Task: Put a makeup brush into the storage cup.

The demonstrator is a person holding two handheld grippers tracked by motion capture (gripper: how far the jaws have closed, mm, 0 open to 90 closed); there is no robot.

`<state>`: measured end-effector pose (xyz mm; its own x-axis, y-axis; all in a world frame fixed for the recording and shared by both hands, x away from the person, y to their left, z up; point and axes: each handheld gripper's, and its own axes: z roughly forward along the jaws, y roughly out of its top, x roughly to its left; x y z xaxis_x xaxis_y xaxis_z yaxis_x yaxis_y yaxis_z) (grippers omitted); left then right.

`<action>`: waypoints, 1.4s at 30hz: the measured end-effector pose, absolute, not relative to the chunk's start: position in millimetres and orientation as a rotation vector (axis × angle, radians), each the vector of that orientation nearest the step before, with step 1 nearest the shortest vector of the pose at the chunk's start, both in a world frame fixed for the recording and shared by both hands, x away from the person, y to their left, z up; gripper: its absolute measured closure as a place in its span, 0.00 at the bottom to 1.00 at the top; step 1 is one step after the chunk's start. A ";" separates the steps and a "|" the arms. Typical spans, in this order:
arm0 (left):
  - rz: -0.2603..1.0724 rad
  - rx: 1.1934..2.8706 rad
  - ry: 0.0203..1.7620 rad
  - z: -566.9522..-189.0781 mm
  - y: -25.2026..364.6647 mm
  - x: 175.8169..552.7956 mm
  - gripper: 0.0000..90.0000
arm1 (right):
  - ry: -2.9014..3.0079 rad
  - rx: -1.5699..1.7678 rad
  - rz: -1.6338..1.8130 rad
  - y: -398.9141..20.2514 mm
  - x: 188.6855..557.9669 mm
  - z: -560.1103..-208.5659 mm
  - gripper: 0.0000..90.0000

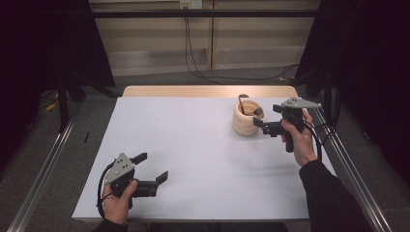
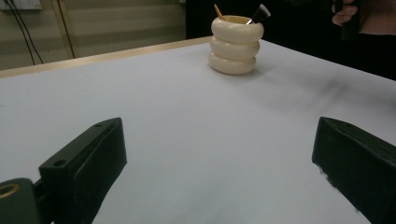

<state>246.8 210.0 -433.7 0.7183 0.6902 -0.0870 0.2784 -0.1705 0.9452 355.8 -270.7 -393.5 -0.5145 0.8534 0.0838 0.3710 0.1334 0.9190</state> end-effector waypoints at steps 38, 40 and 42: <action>0.490 1.726 0.789 -430.7 217.4 240.5 0.03 | 1.820 1.209 1.405 -304.5 254.7 -421.5 0.01; 0.487 1.717 0.787 -430.5 217.5 239.8 0.03 | 1.822 1.215 1.417 -305.3 250.0 -422.5 0.01; 0.488 1.716 0.787 -430.4 218.1 239.1 0.03 | 1.816 1.217 1.415 -305.4 245.6 -423.3 0.01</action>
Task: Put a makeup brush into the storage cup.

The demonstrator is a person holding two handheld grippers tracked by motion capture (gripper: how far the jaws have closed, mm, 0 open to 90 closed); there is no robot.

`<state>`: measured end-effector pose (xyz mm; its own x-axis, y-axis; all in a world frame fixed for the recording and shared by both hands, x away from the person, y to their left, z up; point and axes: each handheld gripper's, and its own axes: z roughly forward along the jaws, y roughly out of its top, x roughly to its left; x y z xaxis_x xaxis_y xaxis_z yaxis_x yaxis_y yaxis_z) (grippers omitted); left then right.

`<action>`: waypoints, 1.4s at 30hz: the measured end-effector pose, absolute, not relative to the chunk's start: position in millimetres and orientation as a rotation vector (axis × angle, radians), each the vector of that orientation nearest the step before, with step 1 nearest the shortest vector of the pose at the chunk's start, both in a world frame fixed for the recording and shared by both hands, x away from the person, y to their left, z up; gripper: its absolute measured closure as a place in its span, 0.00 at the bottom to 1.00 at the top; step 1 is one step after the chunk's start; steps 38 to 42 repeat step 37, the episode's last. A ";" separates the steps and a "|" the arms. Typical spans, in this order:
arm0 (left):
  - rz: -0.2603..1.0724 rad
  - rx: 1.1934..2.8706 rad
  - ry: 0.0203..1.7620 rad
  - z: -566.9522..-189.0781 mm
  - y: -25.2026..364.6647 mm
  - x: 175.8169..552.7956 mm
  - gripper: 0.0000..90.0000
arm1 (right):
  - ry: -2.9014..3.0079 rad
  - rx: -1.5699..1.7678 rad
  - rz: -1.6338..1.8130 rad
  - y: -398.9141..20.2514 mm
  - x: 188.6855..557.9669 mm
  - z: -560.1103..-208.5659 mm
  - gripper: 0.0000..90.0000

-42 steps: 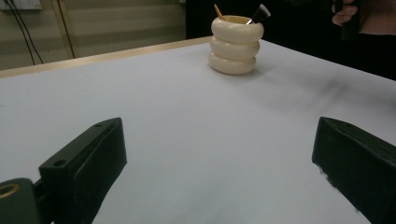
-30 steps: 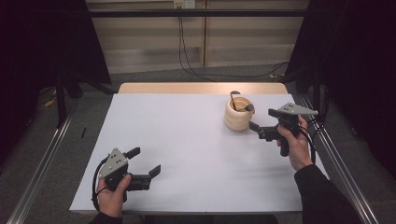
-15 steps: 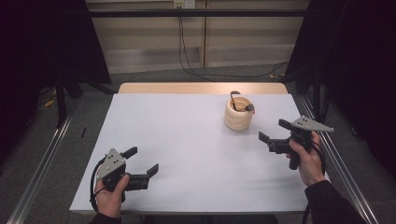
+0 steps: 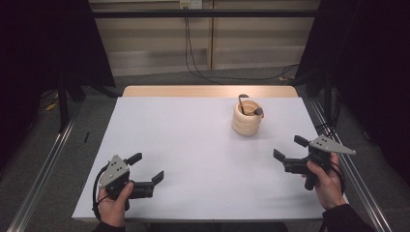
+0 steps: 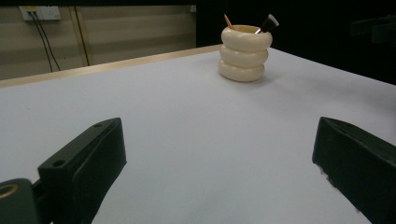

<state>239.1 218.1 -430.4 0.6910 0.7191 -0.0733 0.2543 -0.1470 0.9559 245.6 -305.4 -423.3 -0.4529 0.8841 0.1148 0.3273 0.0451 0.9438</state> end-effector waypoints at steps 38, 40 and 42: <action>0.484 1.702 0.795 -430.7 221.0 231.2 0.03 | 1.761 1.282 1.340 -328.7 195.5 -447.1 0.02; 0.484 1.702 0.795 -430.7 221.0 231.2 0.03 | 1.761 1.282 1.340 -328.7 195.5 -447.1 0.02; 0.484 1.702 0.795 -430.7 221.0 231.2 0.03 | 1.761 1.282 1.340 -328.7 195.5 -447.1 0.02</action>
